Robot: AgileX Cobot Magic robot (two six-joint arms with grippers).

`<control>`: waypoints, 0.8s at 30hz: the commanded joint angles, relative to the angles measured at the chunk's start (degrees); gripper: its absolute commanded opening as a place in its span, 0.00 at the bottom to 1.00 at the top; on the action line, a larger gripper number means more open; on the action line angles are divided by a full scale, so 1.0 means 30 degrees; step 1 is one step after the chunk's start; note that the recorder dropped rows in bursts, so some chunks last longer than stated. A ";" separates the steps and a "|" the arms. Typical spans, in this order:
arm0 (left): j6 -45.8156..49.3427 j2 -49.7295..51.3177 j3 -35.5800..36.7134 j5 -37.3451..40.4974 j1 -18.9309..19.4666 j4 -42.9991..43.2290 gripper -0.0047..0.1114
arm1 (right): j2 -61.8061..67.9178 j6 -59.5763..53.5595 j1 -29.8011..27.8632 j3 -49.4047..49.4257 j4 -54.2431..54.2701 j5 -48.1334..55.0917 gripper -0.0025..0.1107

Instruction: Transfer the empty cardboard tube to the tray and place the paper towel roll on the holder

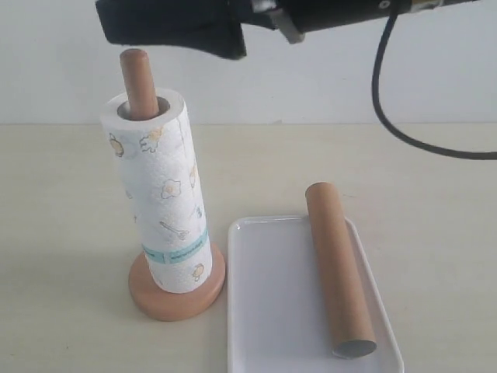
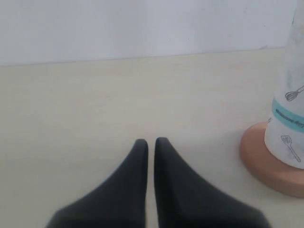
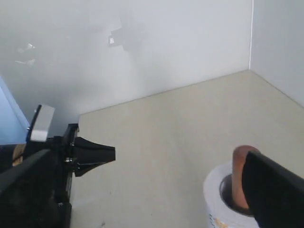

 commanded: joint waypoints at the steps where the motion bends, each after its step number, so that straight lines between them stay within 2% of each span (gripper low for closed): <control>1: 0.0032 -0.0051 0.0059 -0.0042 0.0078 -0.0059 0.08 | -0.1438 0.1023 -0.0072 -0.0040 -0.0019 -0.0482 0.95; 9: 0.0032 -0.0051 0.0059 -0.0042 0.0078 -0.0059 0.08 | -0.3722 0.1309 -0.0072 -0.0040 -0.0019 -0.1726 0.93; 11: 0.0032 -0.0051 0.0059 -0.0042 0.0078 -0.0059 0.08 | -0.4242 0.1916 -0.0072 -0.0040 -0.0019 -0.2274 0.85; 13: 0.0032 -0.0051 0.0059 -0.0042 0.0078 -0.0059 0.08 | -0.4686 0.2354 -0.0072 -0.0040 -0.0019 -0.2996 0.67; 15: 0.0032 -0.0051 0.0059 -0.0042 0.0078 -0.0059 0.08 | -0.4984 0.2448 -0.0072 -0.0040 -0.0019 -0.3864 0.44; 16: 0.0032 -0.0051 0.0059 -0.0042 0.0078 -0.0059 0.08 | -0.5146 0.2448 -0.0072 -0.0040 -0.0019 -0.4613 0.26; 17: 0.0032 -0.0051 0.0059 -0.0042 0.0078 -0.0059 0.08 | -0.5226 0.2448 -0.0072 -0.0040 -0.0019 -0.5369 0.13; 18: 0.0032 -0.0051 0.0059 -0.0042 0.0078 -0.0059 0.08 | -0.5341 0.2579 -0.0072 -0.0040 -0.0019 -0.5369 0.04; 24: 0.0032 -0.0051 0.0059 -0.0042 0.0078 -0.0059 0.08 | -0.5341 0.3661 -0.0072 -0.0040 -0.0019 -0.5369 0.03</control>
